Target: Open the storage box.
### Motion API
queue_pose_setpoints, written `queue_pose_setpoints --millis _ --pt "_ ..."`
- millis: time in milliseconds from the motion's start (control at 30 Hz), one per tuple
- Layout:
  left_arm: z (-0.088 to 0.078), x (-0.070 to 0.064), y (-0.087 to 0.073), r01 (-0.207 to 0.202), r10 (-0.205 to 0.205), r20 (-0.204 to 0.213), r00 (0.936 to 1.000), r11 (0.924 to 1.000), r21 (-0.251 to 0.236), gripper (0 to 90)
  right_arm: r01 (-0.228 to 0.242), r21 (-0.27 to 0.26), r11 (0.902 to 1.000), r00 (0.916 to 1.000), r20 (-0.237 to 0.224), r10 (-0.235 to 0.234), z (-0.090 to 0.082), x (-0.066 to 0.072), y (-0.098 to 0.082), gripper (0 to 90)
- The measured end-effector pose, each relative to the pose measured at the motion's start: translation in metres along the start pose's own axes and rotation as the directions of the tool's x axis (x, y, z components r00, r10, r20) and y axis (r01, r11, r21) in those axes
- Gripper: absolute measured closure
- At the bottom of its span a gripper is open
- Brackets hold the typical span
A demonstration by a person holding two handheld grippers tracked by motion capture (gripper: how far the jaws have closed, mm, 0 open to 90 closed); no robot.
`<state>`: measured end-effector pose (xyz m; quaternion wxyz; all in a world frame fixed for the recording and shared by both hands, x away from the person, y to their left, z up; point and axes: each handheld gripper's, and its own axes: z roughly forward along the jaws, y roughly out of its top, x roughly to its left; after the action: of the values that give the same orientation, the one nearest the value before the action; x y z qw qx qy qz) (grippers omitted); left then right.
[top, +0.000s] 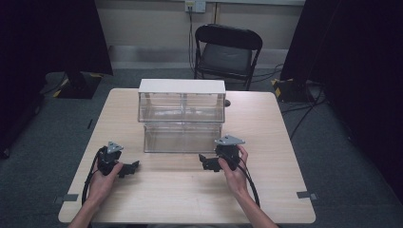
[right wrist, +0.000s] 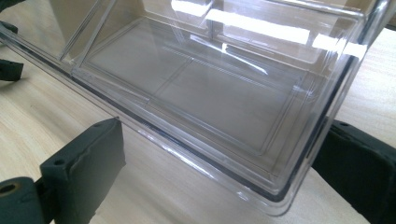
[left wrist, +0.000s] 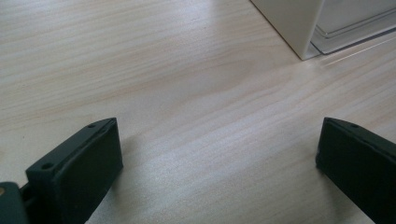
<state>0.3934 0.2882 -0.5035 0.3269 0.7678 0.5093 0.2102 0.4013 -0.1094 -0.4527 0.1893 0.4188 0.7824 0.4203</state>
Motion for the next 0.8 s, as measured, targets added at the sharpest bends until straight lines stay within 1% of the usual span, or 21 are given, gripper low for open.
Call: queue_pose_setpoints --millis 100,333,467,500,800 --pt "0.0 0.0 0.0 0.0 0.0 0.0 1.0 1.0 0.0 0.0 -0.011 -0.003 0.9999 0.9999 -0.003 0.011 -0.0005 0.0004 0.0005 2.7" --pt "0.0 0.0 0.0 0.0 0.0 0.0 1.0 1.0 0.0 0.0 -0.007 -0.012 0.9999 1.0 -0.006 0.007 -0.0019 0.0003 0.0015 2.0" --pt "0.0 0.0 0.0 0.0 0.0 0.0 1.0 1.0 0.0 0.0 -0.013 -0.02 0.9997 0.9999 -0.01 0.013 -0.0041 0.0011 0.0036 1.1" --pt "0.0 0.0 0.0 -0.001 0.001 0.0 1.0 1.0 0.0 0.0 -0.015 -0.029 0.9995 0.9998 -0.013 0.015 -0.0055 0.0006 0.0052 0.5" --pt "0.0 0.0 0.0 0.0 0.0 0.001 1.0 1.0 0.0 0.0 -0.019 -0.03 0.9994 0.9997 -0.018 0.019 -0.0059 0.0006 0.0064 0.0"
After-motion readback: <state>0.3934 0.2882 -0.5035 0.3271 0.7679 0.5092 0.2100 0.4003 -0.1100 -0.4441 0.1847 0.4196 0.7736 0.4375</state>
